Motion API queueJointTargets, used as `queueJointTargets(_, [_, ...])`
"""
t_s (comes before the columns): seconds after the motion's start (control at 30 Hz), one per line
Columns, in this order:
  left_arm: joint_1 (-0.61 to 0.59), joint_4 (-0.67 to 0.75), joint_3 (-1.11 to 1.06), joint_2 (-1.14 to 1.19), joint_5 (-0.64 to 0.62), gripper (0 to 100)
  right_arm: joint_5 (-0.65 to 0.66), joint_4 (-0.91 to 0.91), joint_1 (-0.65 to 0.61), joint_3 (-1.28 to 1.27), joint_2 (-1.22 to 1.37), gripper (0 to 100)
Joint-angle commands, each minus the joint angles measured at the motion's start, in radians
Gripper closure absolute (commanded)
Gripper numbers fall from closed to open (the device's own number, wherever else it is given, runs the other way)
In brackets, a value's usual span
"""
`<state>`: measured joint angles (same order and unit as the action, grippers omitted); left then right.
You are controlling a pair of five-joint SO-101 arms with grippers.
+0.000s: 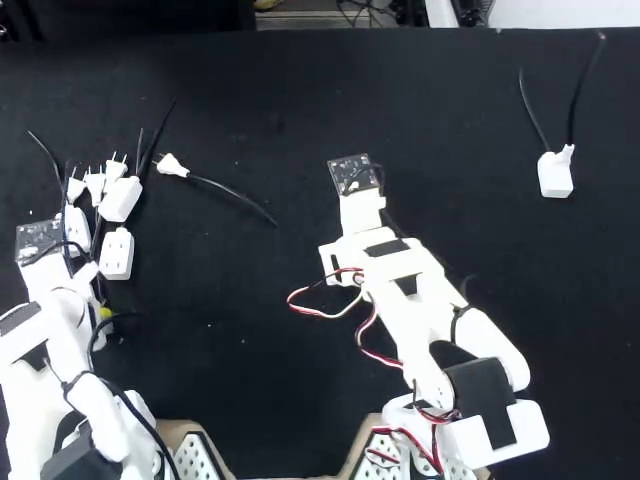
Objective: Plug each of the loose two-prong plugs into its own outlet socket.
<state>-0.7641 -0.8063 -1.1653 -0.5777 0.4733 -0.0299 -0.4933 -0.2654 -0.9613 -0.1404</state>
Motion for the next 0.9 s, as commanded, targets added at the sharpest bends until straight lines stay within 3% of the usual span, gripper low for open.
queueJointTargets(0.0, [-0.021, -0.149, 0.110, -0.018, 0.005, 91, -0.008, 0.025, -0.005, 0.002, -0.041, 97.2])
queueJointTargets(0.1, [-0.059, -0.287, 0.197, -0.018, 0.009, 96, -0.008, 0.025, -0.005, 0.002, -0.041, 97.2])
queueJointTargets(0.47, [-0.107, -0.651, 0.524, -0.018, 0.075, 97, -0.008, 0.025, 0.002, 0.002, -0.047, 97.3])
queueJointTargets(0.63, [-0.099, -0.801, 0.785, -0.018, -0.003, 97, -0.011, 0.014, 0.069, 0.001, -0.081, 97.3])
queueJointTargets(0.77, [0.007, -0.861, 0.871, -0.018, -0.097, 97, -0.012, -0.040, 0.086, -0.024, -0.174, 97.3])
queueJointTargets(0.87, [0.159, -0.858, 0.837, -0.009, -0.176, 97, -0.028, -0.037, 0.181, -0.065, -0.266, 97.3])
